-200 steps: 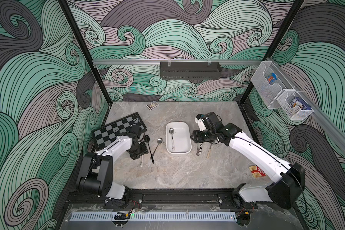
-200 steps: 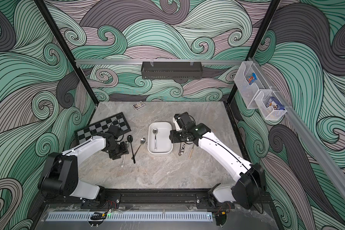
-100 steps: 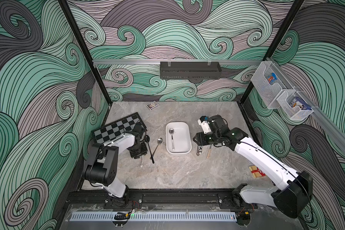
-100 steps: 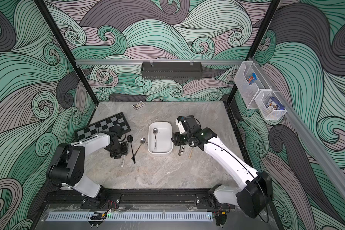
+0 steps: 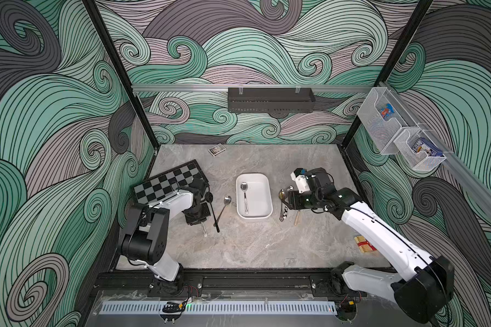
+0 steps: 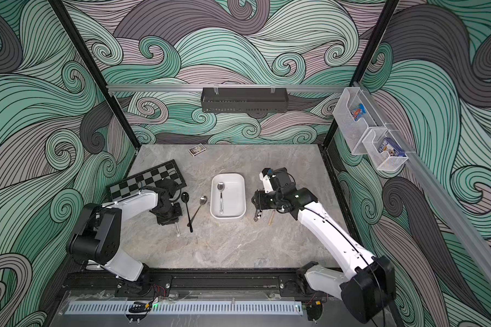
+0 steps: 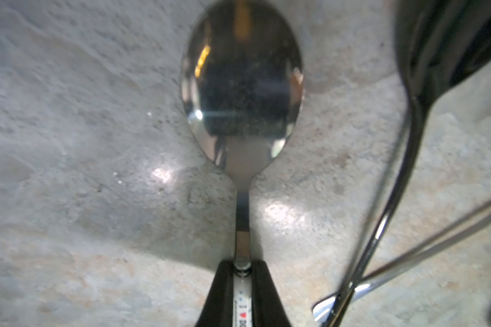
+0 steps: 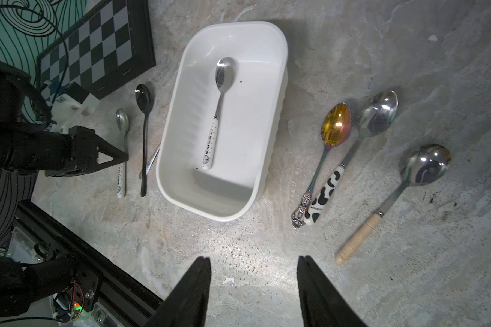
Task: Put the spoon into the storage box
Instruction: Pick up the spoon from the center of the board, then place the spoon in the storage box.
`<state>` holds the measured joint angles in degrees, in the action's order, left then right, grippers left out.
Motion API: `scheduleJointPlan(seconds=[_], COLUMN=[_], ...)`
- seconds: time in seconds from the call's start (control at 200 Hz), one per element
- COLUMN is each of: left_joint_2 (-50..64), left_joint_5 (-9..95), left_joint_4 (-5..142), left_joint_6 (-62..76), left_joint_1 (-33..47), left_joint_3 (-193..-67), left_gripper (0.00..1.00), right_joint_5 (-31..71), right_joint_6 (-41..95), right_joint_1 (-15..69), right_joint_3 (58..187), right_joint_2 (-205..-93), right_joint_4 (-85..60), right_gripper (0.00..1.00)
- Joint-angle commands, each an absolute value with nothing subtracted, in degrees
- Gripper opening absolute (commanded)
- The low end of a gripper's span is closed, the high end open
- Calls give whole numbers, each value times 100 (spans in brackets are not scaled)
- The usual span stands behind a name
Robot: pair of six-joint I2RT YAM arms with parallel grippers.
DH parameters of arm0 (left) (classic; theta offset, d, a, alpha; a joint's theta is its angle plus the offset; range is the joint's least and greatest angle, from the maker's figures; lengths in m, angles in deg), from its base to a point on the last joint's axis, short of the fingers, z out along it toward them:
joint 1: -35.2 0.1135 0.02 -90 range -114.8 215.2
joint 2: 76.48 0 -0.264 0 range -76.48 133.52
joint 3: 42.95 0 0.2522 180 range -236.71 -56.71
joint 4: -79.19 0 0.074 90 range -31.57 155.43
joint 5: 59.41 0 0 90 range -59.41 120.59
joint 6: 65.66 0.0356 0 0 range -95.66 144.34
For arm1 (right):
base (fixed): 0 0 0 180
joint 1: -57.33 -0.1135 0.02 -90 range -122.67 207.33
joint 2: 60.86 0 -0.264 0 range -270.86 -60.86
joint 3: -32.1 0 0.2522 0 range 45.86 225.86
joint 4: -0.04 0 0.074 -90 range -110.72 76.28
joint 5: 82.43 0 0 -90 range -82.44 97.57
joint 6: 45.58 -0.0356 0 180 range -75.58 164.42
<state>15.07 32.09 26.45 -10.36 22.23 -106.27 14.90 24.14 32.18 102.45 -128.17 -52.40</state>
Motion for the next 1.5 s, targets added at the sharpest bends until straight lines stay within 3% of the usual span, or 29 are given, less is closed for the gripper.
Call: scheduleJointPlan(seconds=[0.0, 0.365, 0.5, 0.725, 0.961, 1.196, 1.496], left_joint_2=[1258, -173, -197, 1431, 3236, 4334, 4926], left_joint_5=[3247, 3092, 2939, 2524, 2643, 2690, 2490], left_joint_4=[2570, 1614, 1306, 689, 307, 272, 440], left_joint_6=[-1047, -1110, -1336, -1574, -1608, -1726, -1873], left_joint_1=[2085, 1828, 1138, -318, -672, -813, -743], left_joint_3=[-10556, -11041, -11789, -14090, -15755, -16367, -16444], left_gripper=[0, 0, 0, 0, 0, 0, 0], right_joint_5=[1667, 1715, 1702, 1691, 1650, 1822, 1934], right_joint_6=[2387, 2269, 2236, 2167, 2134, 2062, 2062], right_joint_1=[3370, 3539, 3613, 3797, 3993, 4187, 4199], right_joint_3=[9928, 9319, 9221, 9010, 8893, 8806, 8779], right_joint_2=[-12679, -12481, -12395, -12432, -12415, -12269, -12318], right_joint_4=[-4957, -4507, -4407, -4308, -4206, -4143, -4135], right_gripper=[54, 53, 53, 52, 52, 53, 53])
